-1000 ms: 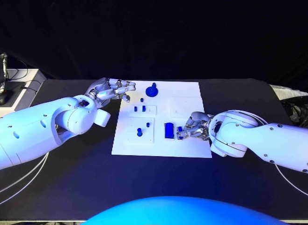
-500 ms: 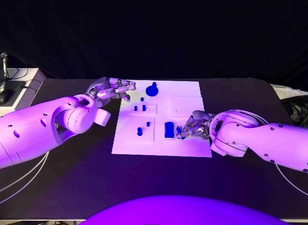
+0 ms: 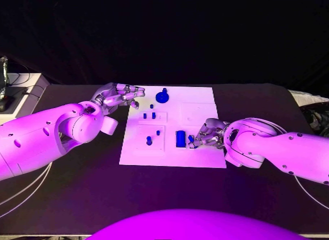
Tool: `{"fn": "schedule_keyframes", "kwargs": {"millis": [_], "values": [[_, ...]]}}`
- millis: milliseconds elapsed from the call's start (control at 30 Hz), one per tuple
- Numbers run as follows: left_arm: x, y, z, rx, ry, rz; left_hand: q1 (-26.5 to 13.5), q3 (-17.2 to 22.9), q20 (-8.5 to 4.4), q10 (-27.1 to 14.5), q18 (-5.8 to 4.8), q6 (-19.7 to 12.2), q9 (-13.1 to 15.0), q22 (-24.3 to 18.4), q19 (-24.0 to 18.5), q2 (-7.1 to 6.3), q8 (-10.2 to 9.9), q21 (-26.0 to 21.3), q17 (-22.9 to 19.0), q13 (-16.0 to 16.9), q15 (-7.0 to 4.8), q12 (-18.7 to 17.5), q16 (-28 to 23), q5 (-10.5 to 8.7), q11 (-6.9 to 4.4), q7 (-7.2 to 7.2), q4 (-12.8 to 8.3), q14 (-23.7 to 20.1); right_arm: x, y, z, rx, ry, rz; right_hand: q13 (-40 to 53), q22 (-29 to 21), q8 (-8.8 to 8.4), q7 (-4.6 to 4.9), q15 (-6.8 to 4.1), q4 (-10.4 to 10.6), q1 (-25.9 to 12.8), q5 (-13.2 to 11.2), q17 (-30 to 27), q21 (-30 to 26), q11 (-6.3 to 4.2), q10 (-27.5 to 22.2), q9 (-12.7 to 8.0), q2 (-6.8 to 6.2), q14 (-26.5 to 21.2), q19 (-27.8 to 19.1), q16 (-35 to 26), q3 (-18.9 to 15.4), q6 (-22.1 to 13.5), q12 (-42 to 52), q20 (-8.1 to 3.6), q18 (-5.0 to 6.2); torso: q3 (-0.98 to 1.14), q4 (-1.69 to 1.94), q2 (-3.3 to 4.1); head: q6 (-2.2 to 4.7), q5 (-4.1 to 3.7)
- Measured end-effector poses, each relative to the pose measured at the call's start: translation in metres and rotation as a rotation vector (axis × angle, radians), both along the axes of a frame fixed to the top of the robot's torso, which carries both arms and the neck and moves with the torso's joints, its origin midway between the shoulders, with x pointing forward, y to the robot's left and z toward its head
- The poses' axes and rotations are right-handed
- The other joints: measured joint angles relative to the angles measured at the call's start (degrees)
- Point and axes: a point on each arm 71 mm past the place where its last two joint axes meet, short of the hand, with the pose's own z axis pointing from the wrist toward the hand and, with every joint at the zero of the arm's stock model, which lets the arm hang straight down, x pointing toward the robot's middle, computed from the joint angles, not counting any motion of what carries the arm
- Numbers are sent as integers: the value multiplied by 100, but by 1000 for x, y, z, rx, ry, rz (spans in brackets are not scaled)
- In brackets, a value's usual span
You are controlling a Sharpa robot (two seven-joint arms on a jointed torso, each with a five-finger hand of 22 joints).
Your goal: Assemble the parts on the task board
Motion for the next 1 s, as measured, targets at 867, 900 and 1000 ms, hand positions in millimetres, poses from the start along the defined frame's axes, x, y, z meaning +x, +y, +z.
{"fn": "schedule_keyframes", "kwargs": {"millis": [867, 900, 1000], "values": [[0, 1, 0, 2, 2, 0, -23, -16, 0, 0, 0, 0, 0, -2, 0, 23, 0, 0, -5, 0, 0, 0, 0, 0, 0, 0, 16, 0, -1, -2, 2, 28, -12, -16, 0, 4, 143, -82, 0, 275, -326, 577, -11, 1, -63, 64, 22, -71, 0, 0, 0, -7, 124, 22, 0, 0, -7, 3, -4, -8, -9], [0, 1, 0, 2, 2, 0, -23, -16, 0, 0, 0, 0, 0, -1, 0, 23, 0, 0, -5, 0, 0, 0, 0, 0, 0, 0, 16, 0, -1, -2, 2, 28, -11, -16, 0, 4, 144, -82, 0, 291, -330, 566, -11, 1, -63, 64, 19, -75, 0, 0, 0, -24, 124, 22, 0, 0, -7, 3, -4, -11, -9], [0, 1, 0, 2, 2, 0, -23, -16, 0, 0, 0, 0, 0, -2, 0, 23, 0, 0, -4, 0, 0, 0, 0, 0, 0, 0, 16, 0, -1, -2, 2, 27, -9, -14, 0, 4, 144, -83, 0, 300, -357, 566, -11, 1, -62, 65, 15, -101, 0, 0, 0, -32, 125, 22, 0, 0, -7, 3, -4, -21, -13]]}}
